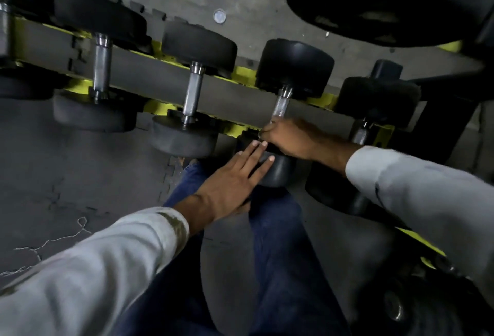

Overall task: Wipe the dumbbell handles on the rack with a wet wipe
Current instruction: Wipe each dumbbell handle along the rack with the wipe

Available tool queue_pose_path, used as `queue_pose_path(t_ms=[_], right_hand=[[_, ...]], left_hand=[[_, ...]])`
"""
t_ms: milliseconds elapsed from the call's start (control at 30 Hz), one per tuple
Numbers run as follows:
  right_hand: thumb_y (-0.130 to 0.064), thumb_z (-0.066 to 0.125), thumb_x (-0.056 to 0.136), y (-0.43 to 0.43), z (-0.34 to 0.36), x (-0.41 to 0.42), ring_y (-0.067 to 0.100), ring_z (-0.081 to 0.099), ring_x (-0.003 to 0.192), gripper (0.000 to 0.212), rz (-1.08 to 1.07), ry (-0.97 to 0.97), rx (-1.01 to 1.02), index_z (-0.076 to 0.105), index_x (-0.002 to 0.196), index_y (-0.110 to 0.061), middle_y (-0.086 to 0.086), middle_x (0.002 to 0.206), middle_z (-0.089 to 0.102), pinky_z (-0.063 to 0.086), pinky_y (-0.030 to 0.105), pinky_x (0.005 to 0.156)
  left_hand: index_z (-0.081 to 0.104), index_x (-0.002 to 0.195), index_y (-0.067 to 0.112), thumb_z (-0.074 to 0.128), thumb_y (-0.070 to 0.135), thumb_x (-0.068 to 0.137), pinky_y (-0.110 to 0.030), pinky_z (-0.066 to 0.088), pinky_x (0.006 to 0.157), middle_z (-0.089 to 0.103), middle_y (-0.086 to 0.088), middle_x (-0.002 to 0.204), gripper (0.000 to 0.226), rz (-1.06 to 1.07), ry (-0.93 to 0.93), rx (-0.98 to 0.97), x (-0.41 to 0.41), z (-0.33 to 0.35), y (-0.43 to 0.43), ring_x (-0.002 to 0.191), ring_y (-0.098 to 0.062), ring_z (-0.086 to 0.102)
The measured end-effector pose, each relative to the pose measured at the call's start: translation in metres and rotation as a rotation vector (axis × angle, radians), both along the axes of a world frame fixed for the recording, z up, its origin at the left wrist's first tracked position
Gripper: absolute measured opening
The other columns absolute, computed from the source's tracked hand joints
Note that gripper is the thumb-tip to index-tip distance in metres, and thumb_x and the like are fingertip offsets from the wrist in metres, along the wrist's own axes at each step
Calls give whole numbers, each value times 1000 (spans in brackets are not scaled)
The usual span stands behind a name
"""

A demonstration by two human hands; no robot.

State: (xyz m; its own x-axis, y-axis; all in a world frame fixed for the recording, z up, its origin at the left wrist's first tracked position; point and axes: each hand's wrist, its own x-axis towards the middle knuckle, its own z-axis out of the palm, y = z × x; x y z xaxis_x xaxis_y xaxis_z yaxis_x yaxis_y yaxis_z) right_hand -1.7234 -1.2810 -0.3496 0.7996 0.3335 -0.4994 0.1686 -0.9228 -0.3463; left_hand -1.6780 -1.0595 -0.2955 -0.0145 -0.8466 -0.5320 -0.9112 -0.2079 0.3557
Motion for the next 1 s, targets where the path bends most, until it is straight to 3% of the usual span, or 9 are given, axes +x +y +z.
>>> queue_pose_path(t_ms=[67,200,400,500,633,733,867,933,1000], right_hand=[[-25,56,92,-17,-11,8,24,60,90,4,-89,-80,44,60,93,-25,-1,95,60,53,39,68],[-23,51,94,-4,-9,-15,30,59,86,11,-421,-135,97,53,103,-19,6,110,51,51,41,70],[-12,74,78,19,-39,-46,18,67,78,19,-1363,153,361,60,83,-24,-1,83,69,54,32,69],[-2,64,75,17,-45,-26,14,61,69,15,-1587,205,415,60,69,-15,-3,70,63,44,25,59],[-8,57,93,3,-50,12,19,62,70,23,-2207,168,854,62,71,-12,5,68,64,48,28,63],[-29,53,93,7,-51,10,22,66,79,24,-2197,302,957,70,93,-12,6,86,73,52,33,70],[-37,48,100,8,-41,-4,24,56,81,30,-2080,481,1019,66,106,-14,10,98,65,44,34,73],[-27,47,101,-3,-45,8,26,63,89,31,-2157,374,1207,68,112,-7,16,113,70,47,34,75],[-12,45,101,-10,-49,23,27,69,87,26,-2285,182,1428,70,97,-7,14,102,74,53,40,87]], left_hand=[[-9,163,6,67,47,87,-51,15,127,-21,-27,166,115,8,-14,4,-2,0,0,156,-41,-17],[-18,160,5,68,51,88,-52,12,127,-28,-28,163,122,19,-49,52,-11,-1,-2,153,-42,-24],[-30,153,-1,52,57,96,-56,6,126,-37,-37,154,116,-4,-127,105,-21,-2,-7,149,-51,-26],[-33,151,-2,52,64,93,-56,7,125,-39,-38,152,122,-15,-147,120,-22,-2,-7,149,-52,-26],[-35,151,-1,49,62,96,-56,3,127,-40,-36,153,118,-25,-169,138,-23,-1,-7,149,-51,-27],[-34,152,1,55,65,91,-55,3,127,-40,-34,154,126,-22,-157,140,-20,1,-7,149,-49,-28],[-34,152,1,55,67,91,-54,4,127,-40,-34,154,126,-36,-145,138,-18,4,-8,149,-49,-28],[-33,152,1,54,68,91,-55,6,127,-40,-34,154,126,-45,-128,149,-17,4,-9,149,-49,-28],[-33,152,1,55,69,89,-55,6,127,-40,-33,154,128,-54,-129,158,-16,3,-9,149,-49,-29]])
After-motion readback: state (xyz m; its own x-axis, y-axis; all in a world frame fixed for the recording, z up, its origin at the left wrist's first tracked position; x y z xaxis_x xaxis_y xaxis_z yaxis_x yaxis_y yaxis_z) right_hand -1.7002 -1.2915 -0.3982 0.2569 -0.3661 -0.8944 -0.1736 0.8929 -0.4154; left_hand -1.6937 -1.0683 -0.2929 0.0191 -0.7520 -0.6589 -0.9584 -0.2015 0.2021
